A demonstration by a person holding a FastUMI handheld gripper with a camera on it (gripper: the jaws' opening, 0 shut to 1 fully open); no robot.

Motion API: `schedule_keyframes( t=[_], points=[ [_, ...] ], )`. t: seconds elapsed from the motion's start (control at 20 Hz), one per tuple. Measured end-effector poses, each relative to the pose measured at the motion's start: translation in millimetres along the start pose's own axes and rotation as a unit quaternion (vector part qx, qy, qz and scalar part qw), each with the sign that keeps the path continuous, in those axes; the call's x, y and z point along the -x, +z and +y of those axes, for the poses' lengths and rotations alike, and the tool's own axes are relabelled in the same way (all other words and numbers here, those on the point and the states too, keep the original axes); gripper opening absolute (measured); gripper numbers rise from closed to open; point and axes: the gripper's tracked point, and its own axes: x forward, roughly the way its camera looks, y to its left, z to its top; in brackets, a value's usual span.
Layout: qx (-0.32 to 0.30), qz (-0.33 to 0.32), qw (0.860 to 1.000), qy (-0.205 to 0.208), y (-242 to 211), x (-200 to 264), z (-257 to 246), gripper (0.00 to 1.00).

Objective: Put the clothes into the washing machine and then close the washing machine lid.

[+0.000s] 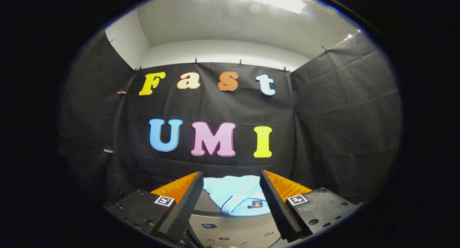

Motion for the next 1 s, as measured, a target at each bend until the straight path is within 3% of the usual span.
schedule_keyframes(
  t=[1.0],
  points=[
    [0.004,-0.002,1.000,0.003,-0.9,2.2,1.2,0.98]
  ],
)
